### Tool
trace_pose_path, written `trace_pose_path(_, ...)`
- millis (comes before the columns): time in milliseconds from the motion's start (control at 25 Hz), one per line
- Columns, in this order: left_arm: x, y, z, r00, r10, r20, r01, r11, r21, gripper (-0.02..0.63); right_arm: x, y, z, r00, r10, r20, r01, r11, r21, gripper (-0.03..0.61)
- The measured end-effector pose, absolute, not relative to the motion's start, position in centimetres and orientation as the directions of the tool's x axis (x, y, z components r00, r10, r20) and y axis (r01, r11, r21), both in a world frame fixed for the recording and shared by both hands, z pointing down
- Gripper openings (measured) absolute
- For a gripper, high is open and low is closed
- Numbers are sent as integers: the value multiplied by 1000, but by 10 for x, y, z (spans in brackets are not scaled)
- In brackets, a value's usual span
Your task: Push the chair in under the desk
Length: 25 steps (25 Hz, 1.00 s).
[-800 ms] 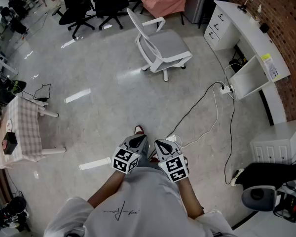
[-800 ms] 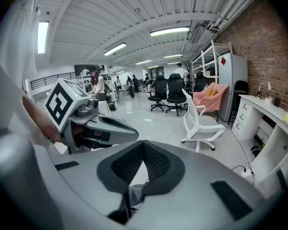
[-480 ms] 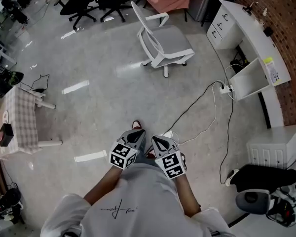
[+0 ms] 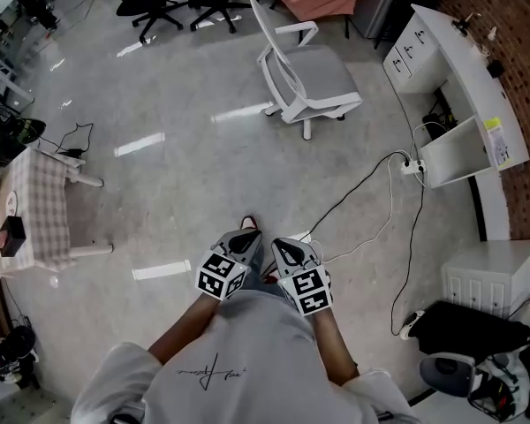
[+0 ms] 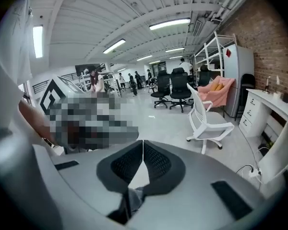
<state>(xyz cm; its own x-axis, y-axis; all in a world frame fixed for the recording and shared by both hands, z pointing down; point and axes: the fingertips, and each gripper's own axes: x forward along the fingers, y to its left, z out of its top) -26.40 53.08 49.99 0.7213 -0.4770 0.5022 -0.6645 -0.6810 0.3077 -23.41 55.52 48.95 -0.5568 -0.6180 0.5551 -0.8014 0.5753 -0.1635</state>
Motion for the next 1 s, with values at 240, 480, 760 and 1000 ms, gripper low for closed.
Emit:
trace_pose_path(240,-274,488,498,707,-493,507,-681,-668,300,6,-241,517,490,-561,-599,572,-797,578,-176,29)
trace_pose_path(480,-281,439,490,702,-506,501,-683,-676,276,6,-242,473,485,-552,-594,585,-800,576,-170,29)
trace_pose_path(760,-292,395,488,702,-509,498,-681,-683,262,6,-255,432,484,-546,-566,618,-793,586,-163,29)
trace_pose_path(1000,-314,365,485,708,-518,480,-680,-682,268,6,-288,405,481,-560,-551,619,-774,615,-154,29)
